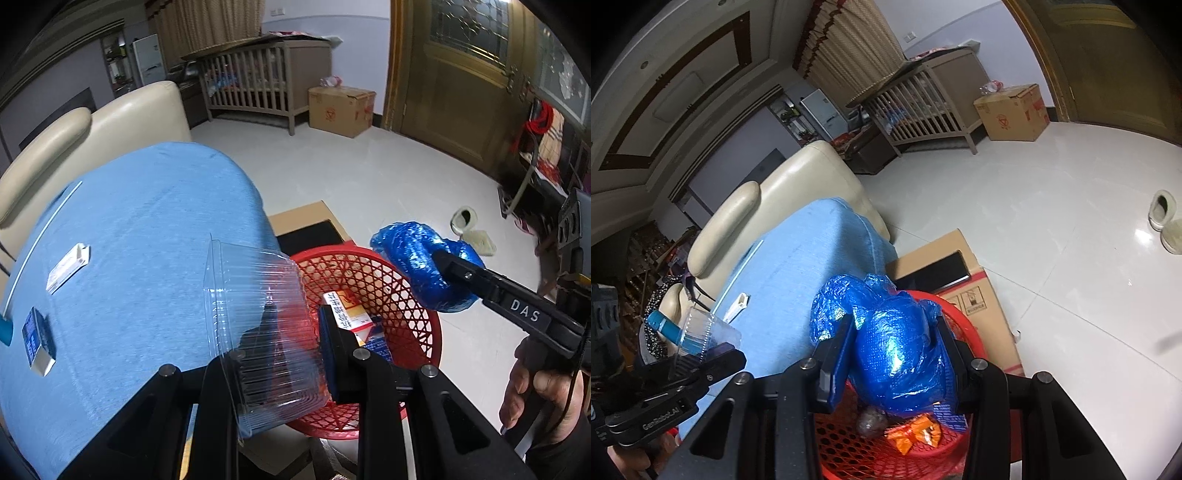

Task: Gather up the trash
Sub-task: 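Open the right tool over the basket while the left tool lowers the clear tray inside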

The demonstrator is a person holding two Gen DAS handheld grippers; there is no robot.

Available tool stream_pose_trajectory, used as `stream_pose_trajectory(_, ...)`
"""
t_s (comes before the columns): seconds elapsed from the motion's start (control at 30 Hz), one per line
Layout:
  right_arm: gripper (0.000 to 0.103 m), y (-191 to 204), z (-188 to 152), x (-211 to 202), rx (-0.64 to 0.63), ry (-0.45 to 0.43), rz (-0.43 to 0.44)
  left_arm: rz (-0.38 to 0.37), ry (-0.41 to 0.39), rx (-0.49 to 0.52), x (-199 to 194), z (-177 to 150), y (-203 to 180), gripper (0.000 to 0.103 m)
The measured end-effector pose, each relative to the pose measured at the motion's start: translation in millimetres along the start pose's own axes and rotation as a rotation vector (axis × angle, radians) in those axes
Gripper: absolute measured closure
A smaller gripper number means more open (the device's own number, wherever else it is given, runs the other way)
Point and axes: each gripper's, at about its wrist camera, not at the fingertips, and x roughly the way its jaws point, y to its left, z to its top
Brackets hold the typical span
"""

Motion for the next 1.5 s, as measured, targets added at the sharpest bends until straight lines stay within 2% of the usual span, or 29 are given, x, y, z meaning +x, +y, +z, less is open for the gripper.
stream_pose_trajectory(0.6, 0.059, -17, -20, 19, -0.014, 0.076, -0.085, -0.012, 0.038, 0.044, 13, -1, -19, 0.079)
stream_pose_trajectory(0.67, 0.056, -16, -22, 25, -0.024, 0.104, -0.106, -0.014, 0.04, 0.048, 15, 0, -20, 0.079)
stream_pose_trajectory(0.73, 0.046, -17, -23, 28, -0.018, 0.113, -0.114, -0.015, 0.043, 0.05, 17, -1, -20, 0.079)
stream_pose_trajectory(0.77, 0.04, -17, -23, 28, -0.016, 0.113, -0.113, -0.015, 0.044, 0.051, 17, -1, -20, 0.079)
stream_pose_trajectory(0.8, 0.04, -16, -23, 28, -0.018, 0.112, -0.111, -0.015, 0.044, 0.051, 17, -1, -20, 0.079)
stream_pose_trajectory(1.17, 0.04, -11, -19, 25, -0.009, 0.098, -0.082, -0.013, 0.048, 0.049, 19, -1, -21, 0.079)
stream_pose_trajectory(1.5, 0.039, -16, -7, 9, 0.039, 0.022, -0.094, -0.031, 0.075, 0.047, 29, -7, -24, 0.079)
